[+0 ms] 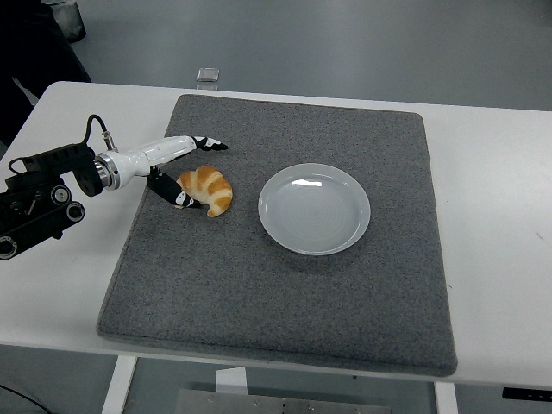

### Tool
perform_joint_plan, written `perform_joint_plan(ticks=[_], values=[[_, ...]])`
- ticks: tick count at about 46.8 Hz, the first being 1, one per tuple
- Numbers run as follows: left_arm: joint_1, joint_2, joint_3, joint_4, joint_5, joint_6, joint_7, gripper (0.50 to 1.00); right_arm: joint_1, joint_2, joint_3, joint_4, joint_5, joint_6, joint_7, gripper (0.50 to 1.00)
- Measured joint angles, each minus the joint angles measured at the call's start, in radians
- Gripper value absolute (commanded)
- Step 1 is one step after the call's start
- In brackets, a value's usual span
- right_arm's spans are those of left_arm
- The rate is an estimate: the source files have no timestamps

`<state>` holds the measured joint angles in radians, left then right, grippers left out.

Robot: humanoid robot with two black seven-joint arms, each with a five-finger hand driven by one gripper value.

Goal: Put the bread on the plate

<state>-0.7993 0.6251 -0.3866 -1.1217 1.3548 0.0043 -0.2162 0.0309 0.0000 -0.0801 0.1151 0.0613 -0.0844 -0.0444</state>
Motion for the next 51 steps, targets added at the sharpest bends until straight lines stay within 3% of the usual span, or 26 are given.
perform_joint_plan(ticks=[15, 29, 42, 47, 51], values=[[0.0, -0.007, 0.031, 0.0, 0.001, 0.017, 0.0, 0.971, 0.0, 0.0, 0.0, 0.0, 0.0, 0.0, 0.0, 0.952], [-0.003, -0.006, 0.03, -0.003, 0.0, 0.014, 0.0, 0.823, 0.0, 0.0, 0.0, 0.0, 0.0, 0.0, 0.0, 0.952], [-0.004, -0.004, 0.031, -0.004, 0.0, 0.005, -0.004, 0.778, 0.0, 0.0, 0.0, 0.0, 0.0, 0.0, 0.0, 0.952], [-0.002, -0.002, 0.036, -0.006, 0.0, 0.005, -0.01, 0.699, 0.0, 0.0, 0.0, 0.0, 0.0, 0.0, 0.0, 0.952], [-0.002, 0.0, 0.037, -0.008, 0.0, 0.004, -0.012, 0.583, 0.0, 0.0, 0.0, 0.0, 0.0, 0.0, 0.0, 0.952]])
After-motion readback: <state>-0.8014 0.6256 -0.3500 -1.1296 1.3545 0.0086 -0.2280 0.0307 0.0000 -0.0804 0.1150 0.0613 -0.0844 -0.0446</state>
